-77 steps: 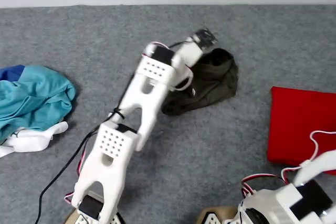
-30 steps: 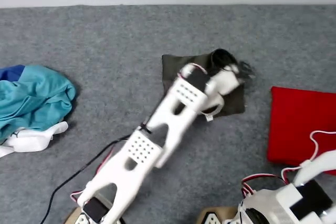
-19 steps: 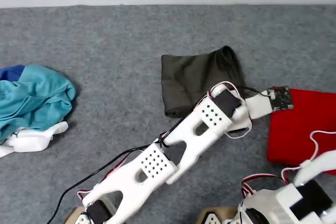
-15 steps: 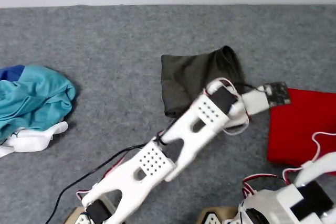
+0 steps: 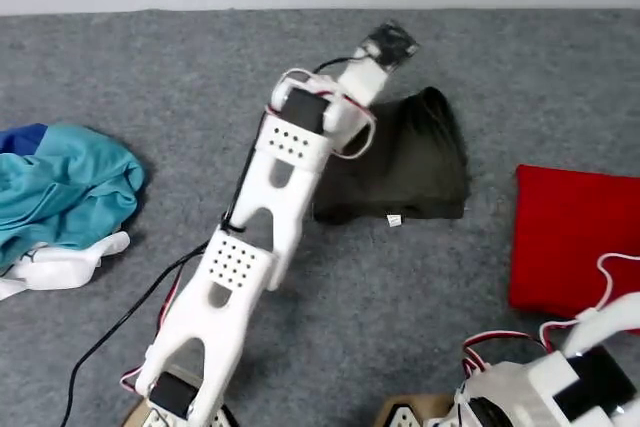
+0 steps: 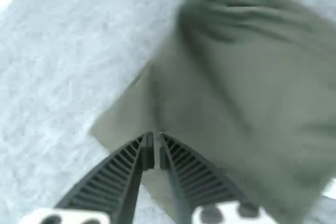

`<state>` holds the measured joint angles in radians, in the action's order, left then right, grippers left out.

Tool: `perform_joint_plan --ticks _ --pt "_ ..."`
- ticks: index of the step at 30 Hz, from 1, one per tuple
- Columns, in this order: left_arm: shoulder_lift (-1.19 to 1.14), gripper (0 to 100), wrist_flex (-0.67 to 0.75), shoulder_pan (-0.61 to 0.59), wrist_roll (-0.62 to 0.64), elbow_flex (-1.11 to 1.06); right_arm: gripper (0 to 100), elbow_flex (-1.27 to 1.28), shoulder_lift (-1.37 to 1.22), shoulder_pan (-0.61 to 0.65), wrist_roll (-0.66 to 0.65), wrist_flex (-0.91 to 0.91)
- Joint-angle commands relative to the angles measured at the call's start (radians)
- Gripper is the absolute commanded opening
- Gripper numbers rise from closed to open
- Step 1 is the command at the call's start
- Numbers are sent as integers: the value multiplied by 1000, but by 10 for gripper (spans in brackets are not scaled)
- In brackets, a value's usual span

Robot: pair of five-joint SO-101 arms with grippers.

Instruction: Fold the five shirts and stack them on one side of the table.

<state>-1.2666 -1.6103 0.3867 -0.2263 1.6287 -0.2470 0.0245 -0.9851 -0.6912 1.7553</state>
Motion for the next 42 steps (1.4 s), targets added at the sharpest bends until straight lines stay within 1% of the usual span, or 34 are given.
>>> perform_joint_plan --ticks 1,5,9,18,21,24,27,30,33,37,42 --pt "-58 36 37 -48 14 44 10 -8 51 10 -11 38" --pt "-133 36 35 -72 14 44 10 -8 51 8 -11 38" --pt "-138 36 31 -83 12 44 10 -8 51 8 -11 38" --pt "-137 33 -86 -170 12 48 10 -6 71 7 -11 38" --pt "-75 33 -144 -164 18 50 10 -6 105 31 -11 38" --pt "38 32 -146 -158 63 50 10 -6 140 70 -5 38" --pt "176 32 -147 -158 110 44 10 -6 180 124 -3 39" --pt "293 32 -150 -178 112 35 10 -5 220 189 -2 39" --pt "425 32 -150 -216 106 -51 10 -5 240 274 55 39" --pt "635 32 -150 -304 83 -274 10 -5 237 417 141 38" --pt "956 32 -149 -408 48 -639 12 -8 186 653 261 -1"
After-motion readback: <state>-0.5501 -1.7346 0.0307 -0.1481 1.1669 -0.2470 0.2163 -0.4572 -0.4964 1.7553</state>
